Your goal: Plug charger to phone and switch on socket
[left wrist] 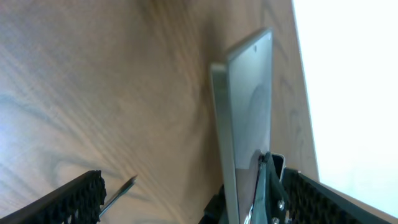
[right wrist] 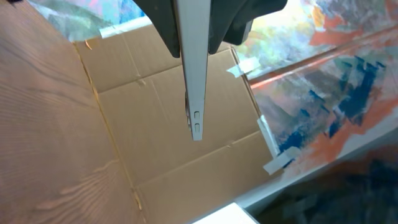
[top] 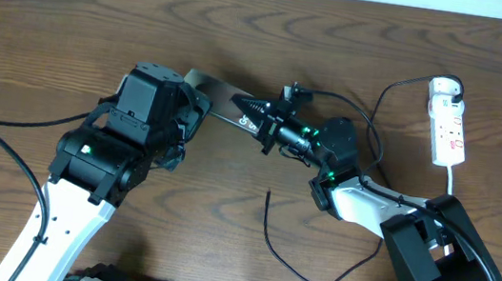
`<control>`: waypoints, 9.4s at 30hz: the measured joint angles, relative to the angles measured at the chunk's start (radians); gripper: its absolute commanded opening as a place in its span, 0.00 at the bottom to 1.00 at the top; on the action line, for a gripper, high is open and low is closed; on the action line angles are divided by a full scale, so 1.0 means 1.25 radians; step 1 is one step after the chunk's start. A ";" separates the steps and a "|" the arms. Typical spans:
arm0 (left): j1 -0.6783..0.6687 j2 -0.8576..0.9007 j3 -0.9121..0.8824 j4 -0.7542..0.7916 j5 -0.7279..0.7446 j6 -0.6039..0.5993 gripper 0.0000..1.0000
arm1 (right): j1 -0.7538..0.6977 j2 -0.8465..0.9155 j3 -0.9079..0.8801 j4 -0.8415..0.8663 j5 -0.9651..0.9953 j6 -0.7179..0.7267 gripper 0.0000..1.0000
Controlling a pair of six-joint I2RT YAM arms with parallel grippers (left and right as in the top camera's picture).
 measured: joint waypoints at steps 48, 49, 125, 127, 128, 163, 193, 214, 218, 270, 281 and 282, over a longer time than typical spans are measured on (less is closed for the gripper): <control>0.022 0.082 -0.006 0.199 -0.009 0.024 0.91 | 0.002 0.001 0.000 0.038 0.031 0.016 0.01; 0.022 0.082 -0.013 0.216 -0.005 0.025 0.91 | 0.002 0.001 0.000 0.038 0.031 0.016 0.01; 0.103 -0.031 -0.331 0.709 0.219 0.032 0.60 | 0.002 0.001 0.000 0.037 -0.014 0.016 0.02; 0.103 -0.031 -0.332 0.709 0.219 0.032 0.62 | 0.002 0.001 0.000 0.037 -0.016 0.016 0.02; 0.103 -0.031 -0.334 0.710 0.220 0.033 0.63 | 0.002 0.001 0.000 0.037 -0.016 0.016 0.02; 0.103 -0.031 -0.361 0.707 0.216 0.035 0.25 | 0.002 0.001 0.000 0.037 -0.031 0.016 0.02; 0.103 -0.024 -0.361 0.709 0.202 0.016 0.07 | 0.002 0.001 0.000 0.038 -0.034 0.042 0.47; 0.210 -0.015 -0.365 0.735 0.247 0.042 0.08 | -0.002 0.001 0.001 0.091 -0.049 0.029 0.99; 0.354 -0.015 -0.367 0.775 0.377 0.061 0.07 | -0.013 0.001 0.001 0.090 -0.050 -0.014 0.99; 0.613 0.289 -0.359 1.238 1.182 0.074 0.07 | 0.135 -0.068 0.337 -1.651 0.412 -0.916 0.72; 0.613 0.289 -0.359 1.238 1.182 0.074 0.08 | 0.135 -0.068 0.245 -1.566 0.400 -0.887 0.71; 0.613 0.289 -0.359 1.238 1.182 0.074 0.07 | 0.135 -0.068 0.245 -1.563 0.398 -0.887 0.71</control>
